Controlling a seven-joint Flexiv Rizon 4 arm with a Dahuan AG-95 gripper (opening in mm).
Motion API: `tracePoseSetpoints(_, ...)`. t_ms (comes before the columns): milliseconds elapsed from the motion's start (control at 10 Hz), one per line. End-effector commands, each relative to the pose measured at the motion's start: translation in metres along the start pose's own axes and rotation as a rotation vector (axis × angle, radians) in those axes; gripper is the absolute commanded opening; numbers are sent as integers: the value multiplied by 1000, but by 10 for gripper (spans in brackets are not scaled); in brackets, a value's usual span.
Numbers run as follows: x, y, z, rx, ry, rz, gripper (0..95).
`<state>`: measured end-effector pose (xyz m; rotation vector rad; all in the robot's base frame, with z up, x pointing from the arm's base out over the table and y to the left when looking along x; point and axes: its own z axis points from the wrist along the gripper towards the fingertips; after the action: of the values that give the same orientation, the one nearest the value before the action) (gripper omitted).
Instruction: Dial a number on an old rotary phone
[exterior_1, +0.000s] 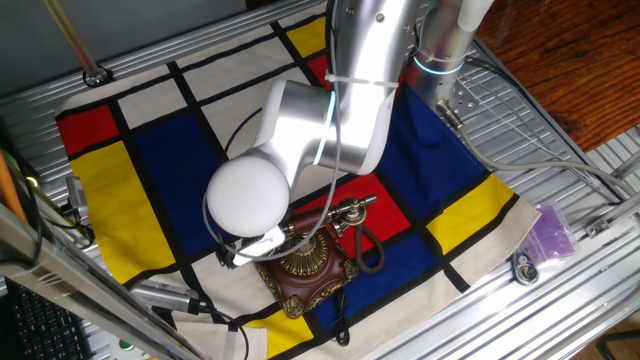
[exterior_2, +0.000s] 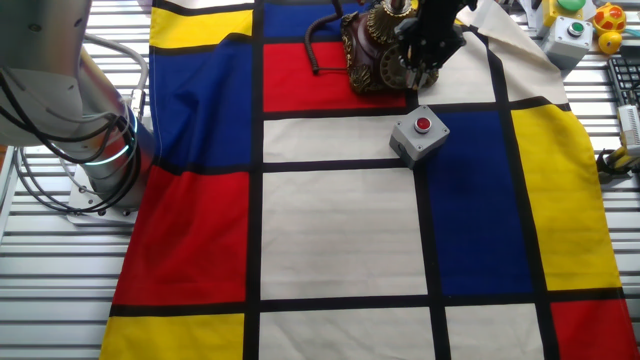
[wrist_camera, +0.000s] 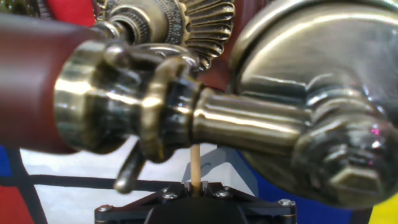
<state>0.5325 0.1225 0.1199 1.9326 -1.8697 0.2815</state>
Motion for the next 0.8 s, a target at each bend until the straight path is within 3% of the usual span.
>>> tracePoseSetpoints(100,0,-1,0,-10,2,-2,0)
tracePoseSetpoints(800,-3,-3,-1,-17,3,-8,0)
